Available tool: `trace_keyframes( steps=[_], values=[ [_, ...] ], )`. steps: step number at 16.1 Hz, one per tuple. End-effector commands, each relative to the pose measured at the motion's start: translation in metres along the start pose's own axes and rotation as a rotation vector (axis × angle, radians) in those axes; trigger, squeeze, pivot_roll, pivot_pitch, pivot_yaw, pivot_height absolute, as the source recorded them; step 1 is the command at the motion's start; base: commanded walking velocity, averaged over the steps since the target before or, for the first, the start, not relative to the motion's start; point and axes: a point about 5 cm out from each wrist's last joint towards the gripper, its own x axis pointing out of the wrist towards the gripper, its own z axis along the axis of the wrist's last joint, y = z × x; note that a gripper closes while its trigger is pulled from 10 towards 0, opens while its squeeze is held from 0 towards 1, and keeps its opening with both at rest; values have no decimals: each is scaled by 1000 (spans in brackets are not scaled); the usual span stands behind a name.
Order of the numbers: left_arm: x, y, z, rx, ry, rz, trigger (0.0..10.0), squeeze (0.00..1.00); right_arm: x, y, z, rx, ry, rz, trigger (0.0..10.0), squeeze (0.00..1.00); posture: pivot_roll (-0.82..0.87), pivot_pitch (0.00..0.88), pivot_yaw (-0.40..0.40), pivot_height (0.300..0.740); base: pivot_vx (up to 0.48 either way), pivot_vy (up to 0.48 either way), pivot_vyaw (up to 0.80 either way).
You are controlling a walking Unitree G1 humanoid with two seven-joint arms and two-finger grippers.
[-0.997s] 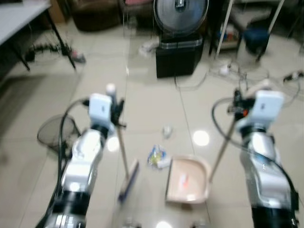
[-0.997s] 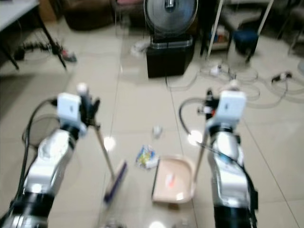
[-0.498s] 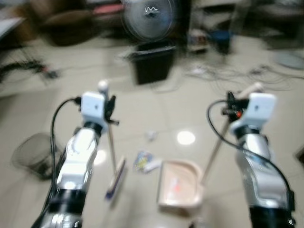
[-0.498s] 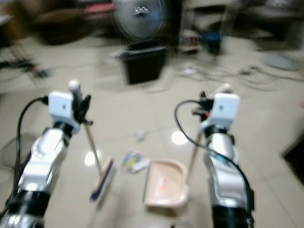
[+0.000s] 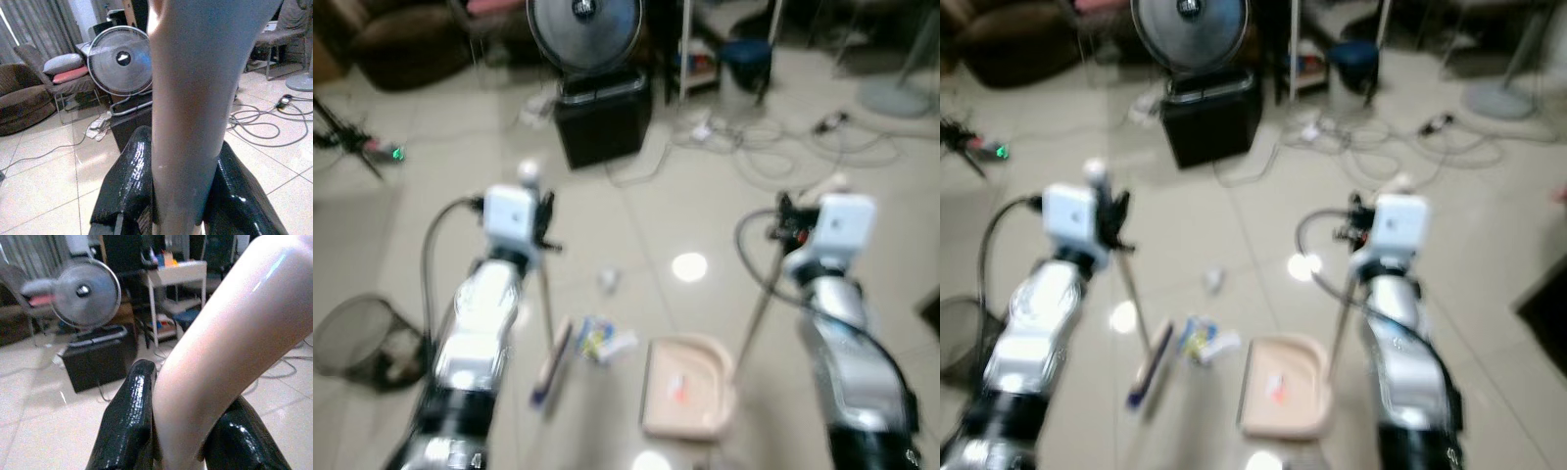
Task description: Sweep floor
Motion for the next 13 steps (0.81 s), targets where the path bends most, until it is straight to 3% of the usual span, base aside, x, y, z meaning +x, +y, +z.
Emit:
trace_keyframes(
  steps=[1,4,7,13],
  values=[
    [0,11,7,14,-35,38,10000,0,3,9,11,-32,-47,40,10000,0,-34,65,92,740,386,0,0],
    [0,12,7,15,-35,42,10000,0,3,8,8,-42,-34,31,10000,0,-34,63,91,740,386,0,673],
    [0,11,7,17,-35,43,10000,0,2,5,7,3,-36,10,10000,0,-35,55,94,740,387,0,0],
    [0,12,6,19,-33,39,10000,0,0,5,6,1,-55,3,10000,0,-33,50,97,740,387,0,0]
  ],
)
